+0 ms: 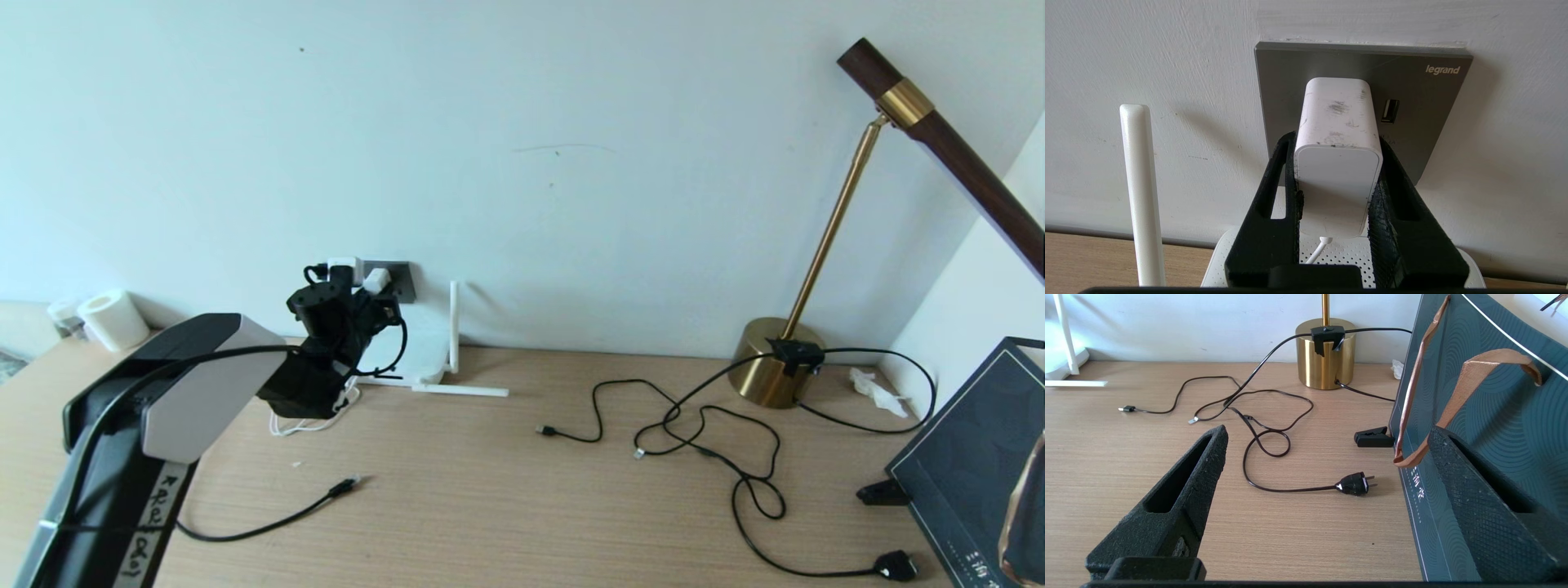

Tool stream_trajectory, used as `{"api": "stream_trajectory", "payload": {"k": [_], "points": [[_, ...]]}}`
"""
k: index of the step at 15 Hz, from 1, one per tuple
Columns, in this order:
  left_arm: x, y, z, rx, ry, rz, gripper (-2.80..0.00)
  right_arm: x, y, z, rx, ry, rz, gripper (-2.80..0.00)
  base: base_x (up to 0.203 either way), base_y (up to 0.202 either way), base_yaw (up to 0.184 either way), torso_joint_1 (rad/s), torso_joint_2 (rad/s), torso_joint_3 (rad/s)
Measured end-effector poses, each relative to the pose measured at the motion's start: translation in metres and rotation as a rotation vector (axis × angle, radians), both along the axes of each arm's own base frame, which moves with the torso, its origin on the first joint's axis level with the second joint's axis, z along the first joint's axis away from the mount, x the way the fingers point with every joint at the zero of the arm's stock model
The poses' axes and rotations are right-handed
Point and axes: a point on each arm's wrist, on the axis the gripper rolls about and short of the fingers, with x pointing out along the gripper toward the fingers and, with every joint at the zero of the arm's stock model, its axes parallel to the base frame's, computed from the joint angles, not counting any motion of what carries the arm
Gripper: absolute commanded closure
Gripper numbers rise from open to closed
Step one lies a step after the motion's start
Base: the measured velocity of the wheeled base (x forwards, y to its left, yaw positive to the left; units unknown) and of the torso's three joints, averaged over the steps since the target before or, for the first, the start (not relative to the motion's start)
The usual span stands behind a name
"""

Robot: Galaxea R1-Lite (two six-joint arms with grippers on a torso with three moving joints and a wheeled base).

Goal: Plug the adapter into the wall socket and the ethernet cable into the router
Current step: Pick up cable

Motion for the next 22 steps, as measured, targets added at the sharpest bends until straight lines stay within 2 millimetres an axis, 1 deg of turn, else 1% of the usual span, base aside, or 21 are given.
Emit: {"api": "stream_trajectory", "payload": {"k": [6,20,21,22], "points": [[-0.0045,0.0004,-0.0023,0.002,0.016,0.001,0.0,0.0,0.0,0.0,0.0,0.0,0.0,-2.8,0.0,0.0,0.0,0.0,0.0,0.0],[-0.0043,0.0007,-0.0008,-0.001,0.021,0.02,0.0,0.0,0.0,0.0,0.0,0.0,0.0,-2.8,0.0,0.0,0.0,0.0,0.0,0.0],[-0.0043,0.0007,-0.0008,-0.001,0.021,0.02,-2.8,0.0,0.0,0.0,0.0,0.0,0.0,-2.8,0.0,0.0,0.0,0.0,0.0,0.0],[-0.0042,0.0008,0.0,-0.001,0.018,0.022,-2.8,0.0,0.0,0.0,0.0,0.0,0.0,-2.8,0.0,0.0,0.0,0.0,0.0,0.0]]}}
